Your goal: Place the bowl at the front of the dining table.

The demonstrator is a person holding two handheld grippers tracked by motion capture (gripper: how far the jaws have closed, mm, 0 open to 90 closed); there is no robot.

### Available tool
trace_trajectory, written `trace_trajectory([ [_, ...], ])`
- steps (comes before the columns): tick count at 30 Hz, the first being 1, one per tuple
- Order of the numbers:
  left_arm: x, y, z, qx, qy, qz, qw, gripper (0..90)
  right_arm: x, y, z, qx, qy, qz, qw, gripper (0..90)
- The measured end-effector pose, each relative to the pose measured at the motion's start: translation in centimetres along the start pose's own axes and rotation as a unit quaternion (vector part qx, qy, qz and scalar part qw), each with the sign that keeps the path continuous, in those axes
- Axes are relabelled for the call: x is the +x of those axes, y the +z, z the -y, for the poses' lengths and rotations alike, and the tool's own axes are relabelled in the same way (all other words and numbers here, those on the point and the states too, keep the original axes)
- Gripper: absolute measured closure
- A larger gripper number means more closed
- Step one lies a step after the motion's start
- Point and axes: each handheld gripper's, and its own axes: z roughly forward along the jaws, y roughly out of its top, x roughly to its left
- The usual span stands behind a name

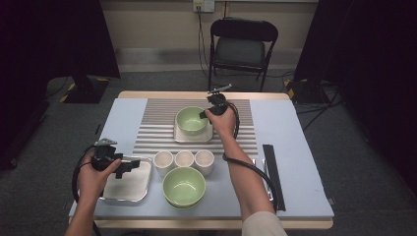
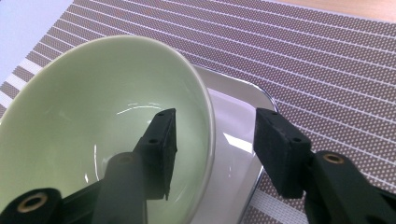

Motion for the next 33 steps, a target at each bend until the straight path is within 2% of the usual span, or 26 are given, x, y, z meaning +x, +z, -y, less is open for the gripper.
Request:
trace_trajectory([
  [9, -0.1, 0.1, 0.0, 0.0, 0.002, 0.0, 1.0, 15.8, 0.2, -0.6, 0.0, 0.009, -0.012, 0.006, 0.9999, 49.0],
  [15, -0.2, 0.1, 0.0, 0.0, 0.001, 0.0, 1.0, 15.8, 0.3, -1.1, -0.1, 0.002, -0.014, 0.005, 0.9999, 47.2],
  [22, -0.2, 0.1, 0.0, 0.0, 0.001, 0.0, 1.0, 15.8, 0.4, -1.3, -0.1, 0.003, -0.017, -0.002, 0.9999, 38.6],
  [33, -0.2, 0.2, 0.0, 0.001, 0.002, 0.0, 1.0, 15.8, 0.3, -1.7, -0.1, 0.006, -0.018, 0.0, 0.9998, 32.0],
])
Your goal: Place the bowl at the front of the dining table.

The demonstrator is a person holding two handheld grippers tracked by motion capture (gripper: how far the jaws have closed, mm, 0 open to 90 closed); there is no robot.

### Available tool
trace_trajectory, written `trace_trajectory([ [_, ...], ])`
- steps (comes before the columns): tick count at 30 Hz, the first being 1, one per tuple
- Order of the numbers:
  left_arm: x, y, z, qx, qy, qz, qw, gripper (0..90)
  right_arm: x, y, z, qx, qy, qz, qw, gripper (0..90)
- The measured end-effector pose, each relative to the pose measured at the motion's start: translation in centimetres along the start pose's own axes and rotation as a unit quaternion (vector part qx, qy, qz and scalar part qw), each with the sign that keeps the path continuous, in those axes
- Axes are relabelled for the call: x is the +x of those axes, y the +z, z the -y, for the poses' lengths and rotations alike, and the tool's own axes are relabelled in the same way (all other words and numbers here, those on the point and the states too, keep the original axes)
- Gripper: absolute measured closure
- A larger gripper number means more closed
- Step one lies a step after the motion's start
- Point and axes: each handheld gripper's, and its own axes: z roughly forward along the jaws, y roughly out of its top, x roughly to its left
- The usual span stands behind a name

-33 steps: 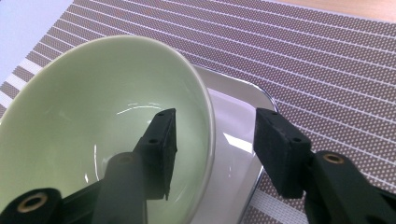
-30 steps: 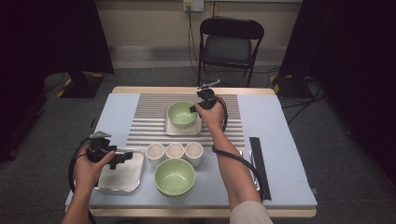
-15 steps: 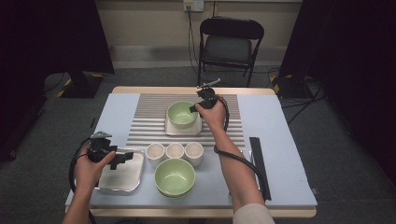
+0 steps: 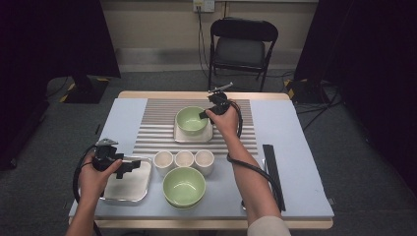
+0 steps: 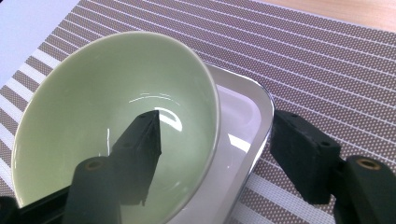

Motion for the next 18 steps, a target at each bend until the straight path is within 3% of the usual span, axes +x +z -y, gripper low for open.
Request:
trace_trajectory([
  [11, 0.0, 0.1, 0.1, 0.003, 0.001, -0.001, 1.0, 15.8, -0.1, -0.6, 0.0, 0.002, -0.001, 0.013, 0.9999, 23.2],
  [18, 0.1, 0.1, 0.1, 0.003, -0.001, 0.002, 1.0, 15.8, -0.2, -1.1, 0.1, -0.003, -0.003, 0.004, 1.0, 17.6],
])
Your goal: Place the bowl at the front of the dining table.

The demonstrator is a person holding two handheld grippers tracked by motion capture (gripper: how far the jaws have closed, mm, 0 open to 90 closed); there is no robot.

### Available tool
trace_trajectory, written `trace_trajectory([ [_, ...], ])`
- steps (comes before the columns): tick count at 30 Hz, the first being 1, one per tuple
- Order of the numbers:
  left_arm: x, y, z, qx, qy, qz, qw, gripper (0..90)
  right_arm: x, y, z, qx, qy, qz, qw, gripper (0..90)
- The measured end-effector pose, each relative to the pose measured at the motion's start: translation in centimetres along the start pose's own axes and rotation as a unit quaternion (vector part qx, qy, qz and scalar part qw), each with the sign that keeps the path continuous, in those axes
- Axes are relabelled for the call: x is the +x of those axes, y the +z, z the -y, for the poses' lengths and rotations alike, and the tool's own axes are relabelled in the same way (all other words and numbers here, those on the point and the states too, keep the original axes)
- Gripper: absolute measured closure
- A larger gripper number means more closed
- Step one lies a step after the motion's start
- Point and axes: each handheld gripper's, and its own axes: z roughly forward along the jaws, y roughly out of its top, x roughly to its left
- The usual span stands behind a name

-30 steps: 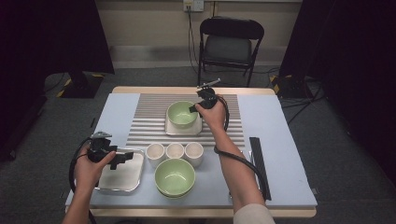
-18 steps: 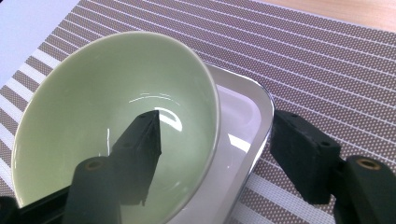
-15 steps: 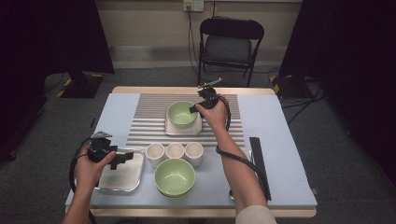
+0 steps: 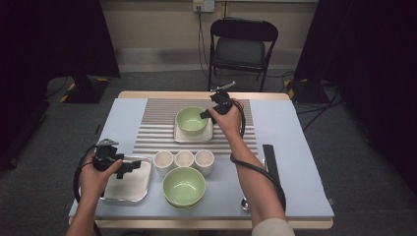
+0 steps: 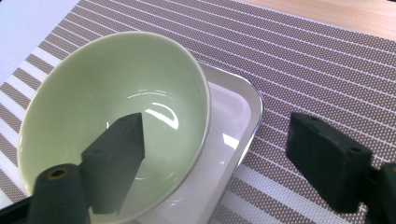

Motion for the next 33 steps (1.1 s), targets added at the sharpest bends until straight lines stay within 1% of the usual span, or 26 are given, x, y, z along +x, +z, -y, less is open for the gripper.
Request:
trace_trajectory([
  [1, 0.0, 0.0, 0.0, 0.0, -0.001, 0.0, 1.0, 15.8, 0.0, -0.1, 0.0, -0.001, 0.003, -0.005, 1.0, 17.6],
  [3, 0.1, -0.1, 0.0, -0.001, -0.001, -0.002, 1.0, 15.8, -0.1, -0.3, -0.1, -0.002, 0.0, -0.003, 1.0, 17.4],
  [6, 0.1, -0.1, 0.0, -0.001, -0.001, -0.002, 1.0, 15.8, -0.1, -0.6, -0.1, -0.003, -0.001, -0.01, 0.9999, 16.2],
  [9, 0.0, -0.1, 0.0, 0.0, 0.0, -0.001, 1.0, 15.8, -0.1, -0.8, 0.0, -0.003, -0.004, -0.006, 1.0, 16.5],
  [13, 0.0, -0.1, 0.0, -0.001, -0.001, -0.003, 1.0, 15.8, -0.2, -1.0, 0.0, -0.002, -0.007, -0.007, 0.9999, 16.4],
  [16, 0.0, -0.1, 0.0, -0.004, -0.004, -0.002, 1.0, 15.7, -0.1, -1.2, 0.1, 0.001, -0.011, -0.004, 0.9999, 16.4],
  [20, 0.0, -0.1, 0.0, -0.004, -0.002, 0.0, 1.0, 15.7, 0.1, -1.6, 0.1, 0.0, -0.015, -0.009, 0.9998, 16.1],
  [21, -0.1, -0.1, 0.0, -0.002, -0.001, -0.001, 1.0, 15.7, 0.1, -1.7, 0.0, 0.002, -0.019, -0.008, 0.9998, 16.2],
  [24, 0.0, -0.2, -0.1, -0.005, -0.001, 0.0, 1.0, 15.7, 0.2, -2.0, 0.0, 0.001, -0.022, -0.006, 0.9997, 16.0],
  [25, -0.1, -0.2, 0.0, -0.008, -0.005, 0.001, 1.0, 15.7, 0.1, -2.1, 0.1, 0.0, -0.023, -0.007, 0.9997, 16.2],
  [26, -0.1, -0.2, -0.1, -0.006, -0.003, -0.001, 1.0, 15.7, 0.2, -2.2, 0.1, 0.0, -0.023, -0.005, 0.9997, 16.1],
  [33, -0.1, -0.2, -0.1, -0.009, -0.001, 0.002, 1.0, 15.6, -0.1, -3.1, 0.3, 0.004, -0.03, -0.01, 0.9995, 15.8],
])
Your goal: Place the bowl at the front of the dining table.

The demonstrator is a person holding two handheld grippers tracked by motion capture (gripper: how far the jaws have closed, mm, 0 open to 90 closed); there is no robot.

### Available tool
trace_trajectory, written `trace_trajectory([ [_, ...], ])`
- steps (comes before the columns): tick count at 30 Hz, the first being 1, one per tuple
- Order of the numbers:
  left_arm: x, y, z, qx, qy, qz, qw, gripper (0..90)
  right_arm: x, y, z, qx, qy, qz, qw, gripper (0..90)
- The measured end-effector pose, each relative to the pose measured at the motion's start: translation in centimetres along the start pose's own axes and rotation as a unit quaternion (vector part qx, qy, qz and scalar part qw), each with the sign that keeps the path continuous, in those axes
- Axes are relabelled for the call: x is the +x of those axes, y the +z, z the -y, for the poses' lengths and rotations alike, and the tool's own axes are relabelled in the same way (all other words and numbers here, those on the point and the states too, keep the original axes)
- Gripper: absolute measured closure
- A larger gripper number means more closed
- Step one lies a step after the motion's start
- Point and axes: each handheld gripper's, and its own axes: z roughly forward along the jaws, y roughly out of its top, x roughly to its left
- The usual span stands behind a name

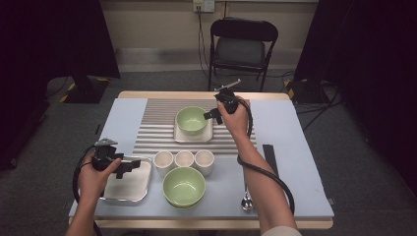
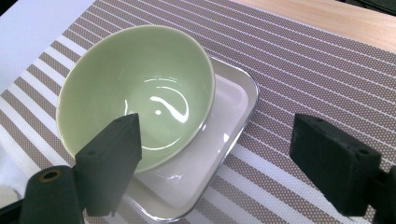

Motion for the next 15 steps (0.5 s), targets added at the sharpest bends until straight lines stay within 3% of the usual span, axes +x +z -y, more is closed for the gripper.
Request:
trace_trajectory([
  [15, -0.12, 0.03, 0.0, 0.0, 0.0, 0.004, 1.0, 15.4, 0.26, -0.69, 0.45, -0.004, -0.009, -0.004, 0.9999, 15.7],
])
